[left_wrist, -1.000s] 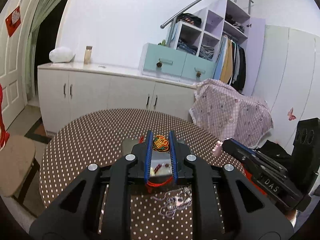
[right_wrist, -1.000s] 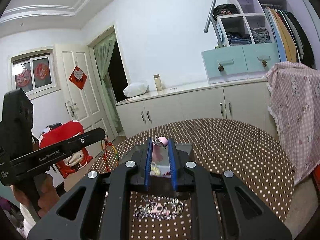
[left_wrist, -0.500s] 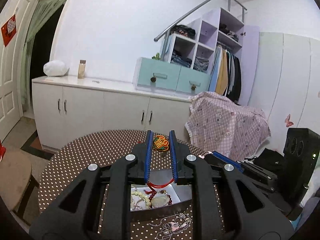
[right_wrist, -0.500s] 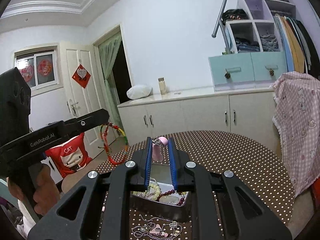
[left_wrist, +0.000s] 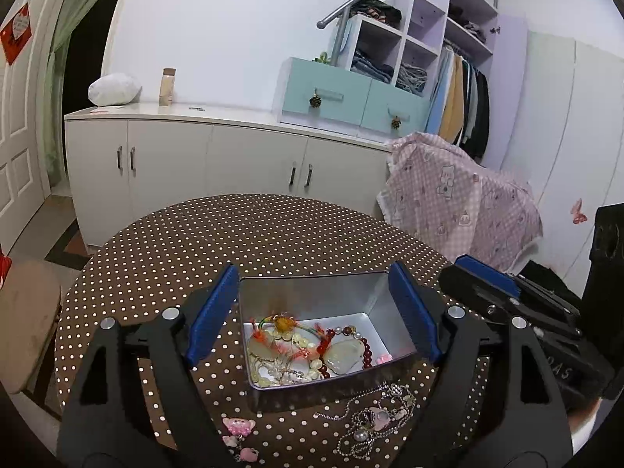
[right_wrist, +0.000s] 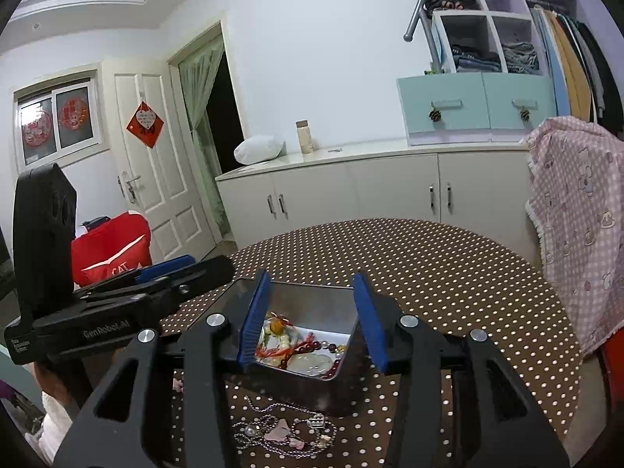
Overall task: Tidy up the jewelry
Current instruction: 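Withdraw both tools from the box toward the remaining pink charms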
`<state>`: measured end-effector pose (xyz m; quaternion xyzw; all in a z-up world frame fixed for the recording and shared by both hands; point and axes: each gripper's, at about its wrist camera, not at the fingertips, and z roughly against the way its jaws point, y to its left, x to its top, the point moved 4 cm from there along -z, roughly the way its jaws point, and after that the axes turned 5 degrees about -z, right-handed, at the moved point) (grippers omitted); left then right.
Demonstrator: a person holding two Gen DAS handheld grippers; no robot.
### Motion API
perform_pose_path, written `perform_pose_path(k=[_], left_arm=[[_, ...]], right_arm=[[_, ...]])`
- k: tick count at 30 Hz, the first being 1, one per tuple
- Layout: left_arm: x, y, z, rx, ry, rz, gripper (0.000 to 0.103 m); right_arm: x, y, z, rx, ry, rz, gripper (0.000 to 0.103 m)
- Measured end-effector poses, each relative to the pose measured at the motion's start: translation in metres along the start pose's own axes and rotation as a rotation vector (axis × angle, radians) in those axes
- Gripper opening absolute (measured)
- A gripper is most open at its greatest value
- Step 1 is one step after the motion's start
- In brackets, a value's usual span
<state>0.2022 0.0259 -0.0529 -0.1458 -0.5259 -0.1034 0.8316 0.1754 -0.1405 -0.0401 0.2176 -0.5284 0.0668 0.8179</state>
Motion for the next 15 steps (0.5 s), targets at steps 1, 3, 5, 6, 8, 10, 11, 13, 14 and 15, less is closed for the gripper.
perform_pose_path(k=[1, 3, 5, 6, 8, 10, 11, 13, 14, 15], left_arm=[[0.0, 0.001, 0.0, 0.008, 0.001, 0.0, 0.078], [-0.003, 0.003, 0.001, 0.032, 0.011, -0.006, 0.078], [-0.004, 0.004, 0.003, 0.039, 0.013, -0.01, 0.078], [-0.005, 0.004, 0.005, 0.041, 0.014, -0.012, 0.078], [-0.005, 0.004, 0.005, 0.044, 0.018, -0.015, 0.078], [-0.004, 0.003, 0.006, 0.053, 0.024, -0.019, 0.078], [-0.004, 0.004, 0.007, 0.056, 0.024, -0.021, 0.078], [-0.004, 0.004, 0.01, 0.06, 0.021, -0.022, 0.078], [-0.004, 0.005, 0.011, 0.059, 0.02, -0.021, 0.078], [-0.004, 0.005, 0.012, 0.06, 0.019, -0.019, 0.078]], right_arm=[[0.0, 0.0, 0.002, -0.003, 0.0, -0.004, 0.042], [0.0, 0.0, 0.002, -0.002, 0.002, -0.004, 0.043], [-0.002, 0.001, 0.005, -0.006, 0.005, 0.001, 0.043], [-0.002, 0.001, 0.005, -0.006, 0.005, 0.001, 0.043], [-0.003, 0.003, 0.006, -0.005, 0.009, -0.003, 0.043], [-0.002, 0.003, 0.008, -0.007, 0.007, -0.005, 0.044], [-0.001, 0.004, 0.009, -0.007, 0.006, -0.006, 0.044], [-0.001, 0.004, 0.011, -0.008, 0.003, -0.005, 0.044], [-0.001, 0.004, 0.012, -0.009, 0.002, -0.005, 0.044], [-0.001, 0.004, 0.013, -0.009, 0.002, -0.006, 0.044]])
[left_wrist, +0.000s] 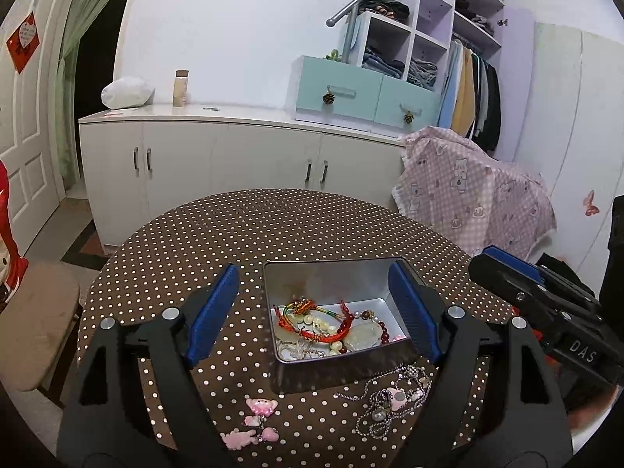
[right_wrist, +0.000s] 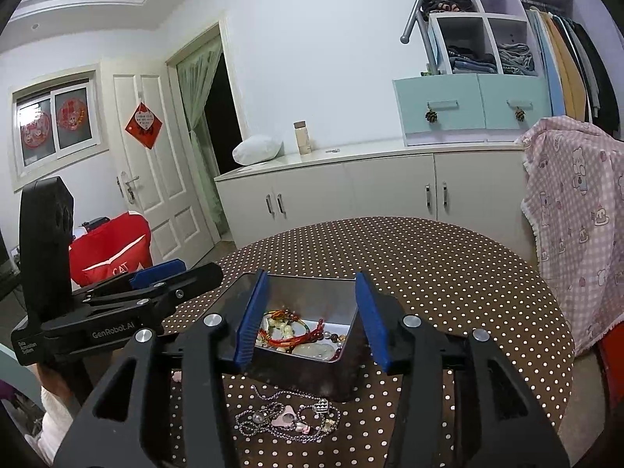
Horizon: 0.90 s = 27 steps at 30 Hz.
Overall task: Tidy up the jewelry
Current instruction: 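Withdraw both tools from the box toward the remaining pink charms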
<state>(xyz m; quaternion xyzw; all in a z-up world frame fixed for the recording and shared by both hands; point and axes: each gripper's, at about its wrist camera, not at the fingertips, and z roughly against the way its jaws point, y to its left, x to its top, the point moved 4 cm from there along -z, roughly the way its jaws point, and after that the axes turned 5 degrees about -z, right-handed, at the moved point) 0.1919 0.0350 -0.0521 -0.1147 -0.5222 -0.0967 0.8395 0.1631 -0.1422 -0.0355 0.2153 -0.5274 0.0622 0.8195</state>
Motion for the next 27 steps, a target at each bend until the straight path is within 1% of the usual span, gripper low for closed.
perform_pose_path(k=[5, 7, 12, 23, 27], left_arm=[[-0.003, 0.002, 0.005, 0.01, 0.007, 0.0, 0.078], [-0.007, 0.004, 0.006, 0.027, 0.019, 0.001, 0.078], [-0.018, 0.007, 0.009, 0.042, 0.04, -0.002, 0.078], [-0.045, 0.028, 0.025, 0.098, 0.075, 0.01, 0.08], [-0.056, 0.035, 0.027, 0.09, 0.107, 0.021, 0.081]], right_arm=[[-0.003, 0.001, 0.003, -0.008, 0.003, -0.008, 0.045], [-0.004, 0.002, 0.005, -0.009, 0.005, -0.014, 0.045], [-0.009, 0.007, 0.007, -0.009, 0.011, -0.019, 0.047], [-0.032, 0.029, 0.002, 0.008, 0.07, -0.02, 0.052], [-0.042, 0.035, -0.005, 0.014, 0.103, -0.022, 0.054]])
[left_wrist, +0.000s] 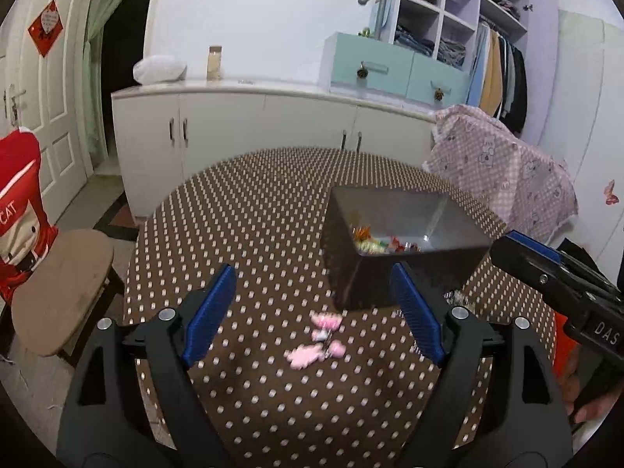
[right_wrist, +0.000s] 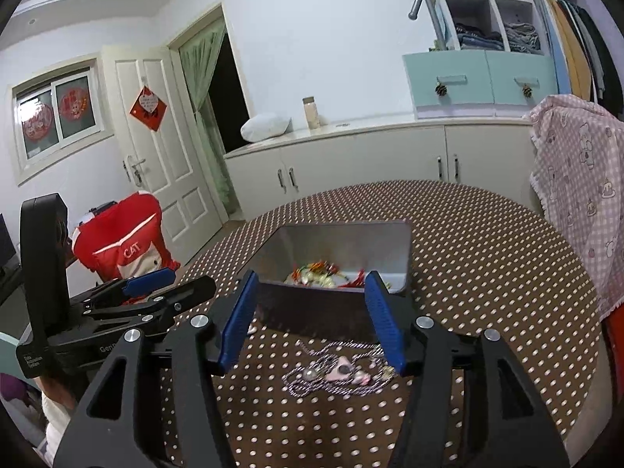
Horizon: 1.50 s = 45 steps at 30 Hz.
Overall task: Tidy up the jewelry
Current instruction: 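Withdraw both tools from the box toward the remaining pink charms, then grasp the pink charm cluster with the left tool while the right tool grasps a small pink charm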
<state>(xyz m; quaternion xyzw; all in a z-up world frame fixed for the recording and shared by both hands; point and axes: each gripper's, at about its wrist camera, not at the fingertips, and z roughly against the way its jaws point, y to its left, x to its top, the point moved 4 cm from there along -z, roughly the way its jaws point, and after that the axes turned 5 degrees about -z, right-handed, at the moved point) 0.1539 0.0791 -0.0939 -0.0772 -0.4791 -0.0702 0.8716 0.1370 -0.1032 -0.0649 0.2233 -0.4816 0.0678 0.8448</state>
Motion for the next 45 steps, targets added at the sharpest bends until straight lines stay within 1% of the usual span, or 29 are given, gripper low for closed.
perform_pose_path(k=[6, 11, 12, 13, 14, 16, 17, 24, 29, 31, 36, 38, 42, 45], left_arm=[[-0.023, 0.002, -0.006, -0.033, 0.058, -0.01, 0.081], [-0.034, -0.009, -0.012, -0.058, 0.075, -0.059, 0.08], [-0.035, -0.011, -0.015, -0.069, 0.08, -0.068, 0.075], [-0.037, -0.012, -0.018, -0.072, 0.087, -0.072, 0.067], [-0.039, -0.013, -0.022, -0.07, 0.1, -0.076, 0.062], [-0.044, -0.012, -0.03, -0.055, 0.133, -0.076, 0.041], [-0.046, -0.01, -0.033, -0.042, 0.134, -0.073, 0.038], [-0.051, -0.009, -0.023, -0.042, 0.086, -0.091, 0.036], [-0.052, 0.004, -0.017, -0.039, 0.064, -0.036, 0.036], [-0.05, 0.012, -0.013, -0.032, 0.048, -0.015, 0.036], [-0.047, 0.031, -0.002, -0.016, -0.001, 0.033, 0.036], [-0.044, 0.036, 0.0, -0.011, -0.015, 0.046, 0.036], [-0.04, 0.044, 0.002, -0.013, -0.038, 0.061, 0.036], [-0.037, 0.05, -0.002, 0.001, -0.041, 0.069, 0.036]], right_arm=[[-0.01, -0.001, -0.008, -0.009, 0.035, -0.017, 0.056], [-0.019, -0.003, -0.014, -0.021, 0.07, -0.034, 0.057], [-0.02, -0.003, -0.014, -0.022, 0.072, -0.034, 0.057], [-0.021, -0.003, -0.015, -0.025, 0.076, -0.032, 0.057], [-0.022, -0.003, -0.015, -0.027, 0.079, -0.029, 0.057], [-0.024, -0.002, -0.015, -0.028, 0.083, -0.02, 0.057], [-0.024, -0.001, -0.015, -0.03, 0.083, -0.016, 0.057], [-0.026, -0.001, -0.022, -0.037, 0.103, -0.016, 0.057], [-0.026, 0.011, -0.028, -0.006, 0.122, 0.01, 0.057], [-0.028, 0.02, -0.032, 0.024, 0.141, 0.021, 0.057], [-0.034, 0.04, -0.041, 0.058, 0.176, 0.069, 0.057], [-0.036, 0.05, -0.047, 0.055, 0.195, 0.099, 0.057], [-0.041, 0.063, -0.062, 0.006, 0.247, 0.175, 0.057], [-0.042, 0.067, -0.07, -0.006, 0.267, 0.192, 0.054]])
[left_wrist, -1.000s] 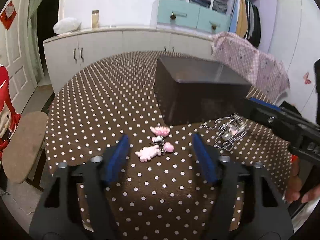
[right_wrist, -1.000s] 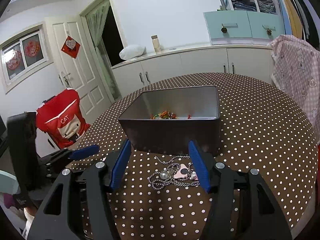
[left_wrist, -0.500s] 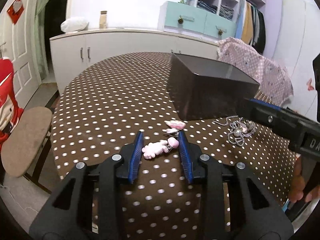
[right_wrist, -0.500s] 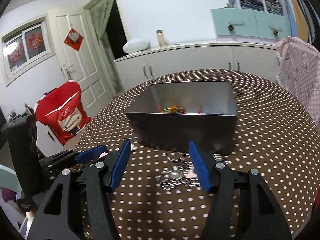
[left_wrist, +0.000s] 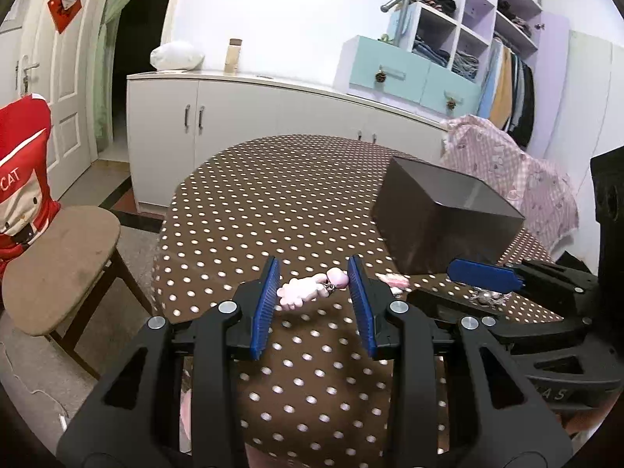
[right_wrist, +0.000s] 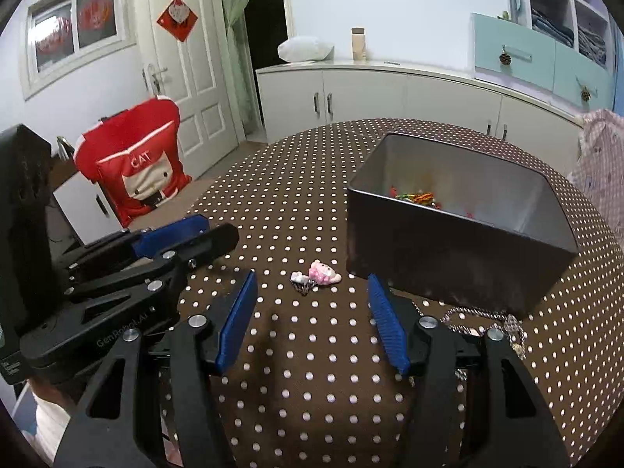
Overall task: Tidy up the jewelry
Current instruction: 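Grasp the pink charm cluster with the left tool while the right tool grasps a small pink charm, then carry both pink charms over the grey box and open both tools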
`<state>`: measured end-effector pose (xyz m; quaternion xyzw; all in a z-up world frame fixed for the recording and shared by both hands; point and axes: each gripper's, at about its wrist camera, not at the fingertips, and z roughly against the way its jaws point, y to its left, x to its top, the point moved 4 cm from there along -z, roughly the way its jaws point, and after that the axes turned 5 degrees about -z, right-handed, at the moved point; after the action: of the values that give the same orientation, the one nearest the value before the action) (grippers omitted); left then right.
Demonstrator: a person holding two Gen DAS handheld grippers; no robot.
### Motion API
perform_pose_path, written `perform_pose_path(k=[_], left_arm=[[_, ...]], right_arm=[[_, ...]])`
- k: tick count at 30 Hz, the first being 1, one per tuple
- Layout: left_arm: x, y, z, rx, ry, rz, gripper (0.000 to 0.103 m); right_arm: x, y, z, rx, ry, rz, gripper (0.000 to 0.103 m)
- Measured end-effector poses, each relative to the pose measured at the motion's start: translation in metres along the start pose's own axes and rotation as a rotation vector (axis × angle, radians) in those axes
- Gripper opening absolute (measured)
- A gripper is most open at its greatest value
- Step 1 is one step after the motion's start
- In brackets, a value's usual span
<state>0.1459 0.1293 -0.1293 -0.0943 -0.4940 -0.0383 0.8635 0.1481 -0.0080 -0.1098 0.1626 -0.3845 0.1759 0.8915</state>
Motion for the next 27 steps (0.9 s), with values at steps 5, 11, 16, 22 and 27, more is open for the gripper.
perform_pose_path(k=[5, 11, 16, 22, 27], left_arm=[[0.0, 0.008, -0.003, -0.015, -0.011, 0.006, 0.036], [0.002, 0.019, -0.003, -0.029, -0.023, 0.015, 0.036], [0.001, 0.021, -0.004, -0.043, -0.028, 0.024, 0.036], [0.0, 0.018, -0.003, -0.056, -0.029, 0.015, 0.036], [0.002, 0.014, 0.001, -0.056, -0.032, 0.013, 0.036]], right_arm=[[0.003, 0.01, -0.017, 0.002, 0.069, 0.041, 0.037], [0.001, 0.012, -0.033, -0.022, 0.153, 0.056, 0.035], [0.001, 0.011, -0.03, -0.046, 0.147, 0.047, 0.023], [0.002, 0.011, -0.028, -0.044, 0.14, 0.041, 0.013], [0.003, 0.016, -0.025, -0.041, 0.111, 0.06, 0.013]])
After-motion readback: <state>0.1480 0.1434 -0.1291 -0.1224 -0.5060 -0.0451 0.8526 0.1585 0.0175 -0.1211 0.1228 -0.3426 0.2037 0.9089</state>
